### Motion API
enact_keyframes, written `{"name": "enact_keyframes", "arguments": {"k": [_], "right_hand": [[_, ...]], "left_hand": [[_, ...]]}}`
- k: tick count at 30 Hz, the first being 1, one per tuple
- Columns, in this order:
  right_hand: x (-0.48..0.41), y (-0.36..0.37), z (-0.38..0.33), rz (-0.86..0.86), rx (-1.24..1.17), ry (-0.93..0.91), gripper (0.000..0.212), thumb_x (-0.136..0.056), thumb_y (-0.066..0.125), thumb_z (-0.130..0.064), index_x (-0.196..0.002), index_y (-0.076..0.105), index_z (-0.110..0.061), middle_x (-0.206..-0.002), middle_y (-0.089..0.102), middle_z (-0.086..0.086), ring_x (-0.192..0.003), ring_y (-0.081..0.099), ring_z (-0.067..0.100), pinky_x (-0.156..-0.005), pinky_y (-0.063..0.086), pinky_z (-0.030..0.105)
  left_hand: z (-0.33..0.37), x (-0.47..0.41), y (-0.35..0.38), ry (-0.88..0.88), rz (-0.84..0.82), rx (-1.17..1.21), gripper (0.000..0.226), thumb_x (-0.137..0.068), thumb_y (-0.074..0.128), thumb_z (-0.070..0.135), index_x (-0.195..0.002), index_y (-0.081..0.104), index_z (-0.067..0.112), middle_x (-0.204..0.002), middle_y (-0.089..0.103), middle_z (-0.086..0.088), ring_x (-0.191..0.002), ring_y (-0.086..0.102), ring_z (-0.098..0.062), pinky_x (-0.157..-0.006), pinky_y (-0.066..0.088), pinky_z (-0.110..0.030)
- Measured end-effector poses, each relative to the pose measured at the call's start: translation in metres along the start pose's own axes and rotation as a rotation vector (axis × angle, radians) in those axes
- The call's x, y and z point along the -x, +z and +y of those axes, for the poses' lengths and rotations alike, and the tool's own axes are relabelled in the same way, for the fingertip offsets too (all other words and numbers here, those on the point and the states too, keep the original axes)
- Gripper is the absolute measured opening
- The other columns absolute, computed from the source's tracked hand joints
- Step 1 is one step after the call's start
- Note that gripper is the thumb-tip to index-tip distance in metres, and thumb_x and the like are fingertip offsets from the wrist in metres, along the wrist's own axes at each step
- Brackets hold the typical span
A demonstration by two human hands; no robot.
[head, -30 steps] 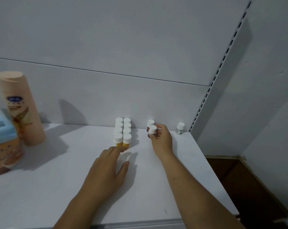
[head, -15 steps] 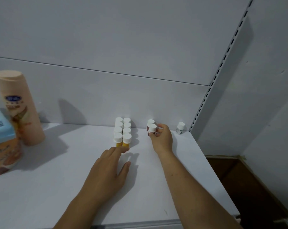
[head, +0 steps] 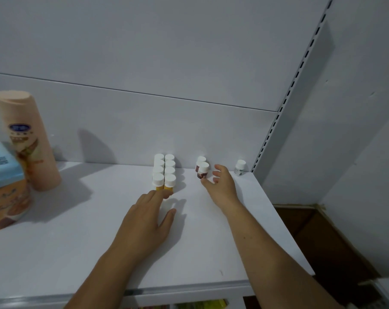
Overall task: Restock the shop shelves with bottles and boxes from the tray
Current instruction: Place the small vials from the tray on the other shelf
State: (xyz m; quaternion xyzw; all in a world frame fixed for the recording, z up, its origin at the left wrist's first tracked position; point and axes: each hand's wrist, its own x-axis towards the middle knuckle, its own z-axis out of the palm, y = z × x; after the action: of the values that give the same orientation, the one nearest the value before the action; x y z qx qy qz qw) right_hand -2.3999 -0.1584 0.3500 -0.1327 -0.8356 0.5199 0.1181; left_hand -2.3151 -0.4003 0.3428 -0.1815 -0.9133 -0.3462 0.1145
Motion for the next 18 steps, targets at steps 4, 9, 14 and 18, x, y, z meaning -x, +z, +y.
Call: {"name": "enact_keyframes", "arguments": {"k": [4, 9, 14, 18], "right_hand": [[0.052, -0.032, -0.011, -0.024, 0.141, -0.099, 0.066, -0.096, 0.072, -0.04, -0.153, 0.041, -0.025, -0.152, 0.05, -0.005, -0.142, 0.045, 0.014, -0.116, 0.038, 0.036], [0.138, -0.075, -0.027, -0.116, 0.4, -0.219, 0.074, -0.097, 0.059, -0.062, -0.159, 0.027, -0.036, -0.162, 0.035, -0.012, -0.149, 0.03, 0.013, -0.123, 0.029, 0.043], [0.215, -0.112, -0.025, -0.107, 0.515, -0.347, 0.071, -0.099, 0.055, -0.063, -0.159, 0.026, -0.038, -0.162, 0.032, -0.015, -0.148, 0.027, 0.011, -0.122, 0.024, 0.039], [0.279, -0.144, -0.009, -0.133, 0.515, -0.422, 0.068, -0.099, 0.055, -0.061, -0.158, 0.027, -0.04, -0.163, 0.03, -0.017, -0.148, 0.022, 0.006, -0.123, 0.022, 0.037]], "left_hand": [[0.007, 0.001, -0.004, 0.009, -0.002, 0.01, 0.055, -0.099, 0.054, 0.059, -0.148, 0.045, 0.037, -0.14, 0.058, 0.013, -0.124, 0.056, -0.015, -0.098, 0.049, -0.039], [0.026, 0.008, -0.014, 0.081, -0.023, -0.175, 0.076, -0.093, 0.042, 0.077, -0.157, 0.035, 0.035, -0.152, 0.052, 0.009, -0.137, 0.049, -0.019, -0.107, 0.046, -0.045], [0.07, 0.059, -0.024, 0.13, 0.012, -0.22, 0.075, -0.096, 0.045, 0.074, -0.158, 0.034, 0.035, -0.158, 0.047, 0.008, -0.143, 0.045, -0.019, -0.112, 0.043, -0.045], [0.112, 0.121, -0.024, 0.135, 0.028, -0.247, 0.075, -0.097, 0.046, 0.073, -0.16, 0.031, 0.036, -0.159, 0.044, 0.01, -0.147, 0.039, -0.015, -0.116, 0.039, -0.043]]}}
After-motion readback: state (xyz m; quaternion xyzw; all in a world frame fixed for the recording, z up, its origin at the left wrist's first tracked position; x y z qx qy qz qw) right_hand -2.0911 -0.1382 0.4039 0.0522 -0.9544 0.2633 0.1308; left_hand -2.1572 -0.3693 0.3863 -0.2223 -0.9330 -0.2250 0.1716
